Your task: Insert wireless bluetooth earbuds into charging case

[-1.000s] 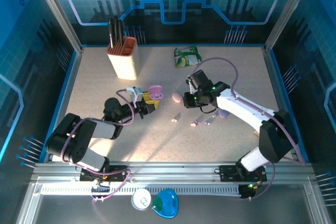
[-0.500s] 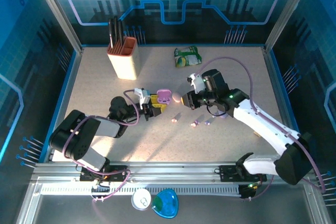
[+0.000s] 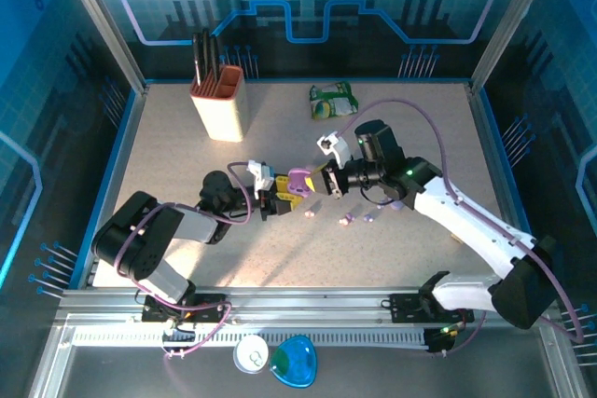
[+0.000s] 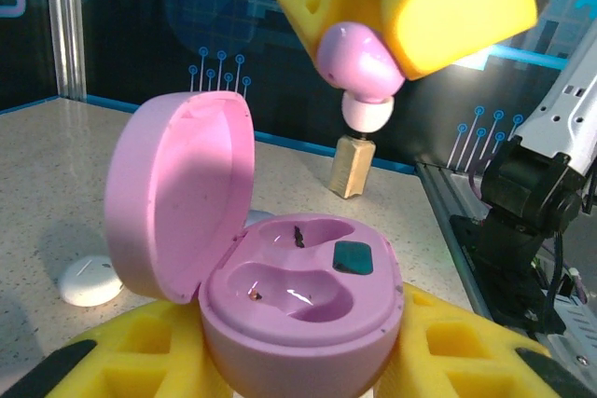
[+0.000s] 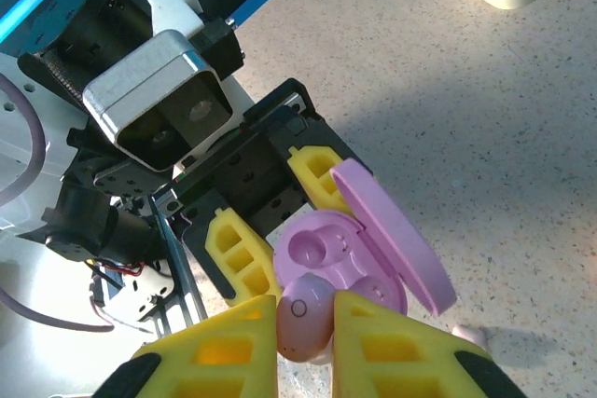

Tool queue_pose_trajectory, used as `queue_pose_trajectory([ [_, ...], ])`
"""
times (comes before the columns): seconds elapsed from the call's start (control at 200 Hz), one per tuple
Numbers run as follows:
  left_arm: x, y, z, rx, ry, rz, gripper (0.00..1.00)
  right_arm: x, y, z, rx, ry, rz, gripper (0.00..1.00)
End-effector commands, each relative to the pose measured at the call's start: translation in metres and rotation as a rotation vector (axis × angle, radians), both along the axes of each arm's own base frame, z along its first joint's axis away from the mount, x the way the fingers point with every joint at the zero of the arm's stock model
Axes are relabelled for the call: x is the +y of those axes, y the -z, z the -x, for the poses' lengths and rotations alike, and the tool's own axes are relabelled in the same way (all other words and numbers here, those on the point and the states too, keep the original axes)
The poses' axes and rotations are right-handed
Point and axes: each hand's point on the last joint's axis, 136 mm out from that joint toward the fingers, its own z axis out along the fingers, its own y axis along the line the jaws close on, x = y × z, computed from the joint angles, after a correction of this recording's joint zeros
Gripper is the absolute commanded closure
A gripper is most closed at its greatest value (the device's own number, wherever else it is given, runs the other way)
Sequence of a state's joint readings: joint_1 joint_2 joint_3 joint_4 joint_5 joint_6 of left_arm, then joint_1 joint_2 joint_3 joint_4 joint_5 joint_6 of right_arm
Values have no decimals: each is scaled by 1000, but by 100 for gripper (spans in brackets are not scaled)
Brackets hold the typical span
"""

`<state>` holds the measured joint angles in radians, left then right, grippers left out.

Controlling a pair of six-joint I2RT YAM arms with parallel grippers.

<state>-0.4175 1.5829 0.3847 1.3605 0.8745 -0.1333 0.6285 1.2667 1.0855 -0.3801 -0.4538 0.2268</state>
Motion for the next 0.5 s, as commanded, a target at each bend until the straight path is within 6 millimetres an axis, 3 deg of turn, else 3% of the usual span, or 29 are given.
queue_pose_trajectory([
  [0.0,-3,-20,9,-64,54,32,73,8,-6,-1,-22,-36,-11,82],
  [0.495,-3,-26,0,-71,5,45,73,13,14,-3,21,-54,17,82],
])
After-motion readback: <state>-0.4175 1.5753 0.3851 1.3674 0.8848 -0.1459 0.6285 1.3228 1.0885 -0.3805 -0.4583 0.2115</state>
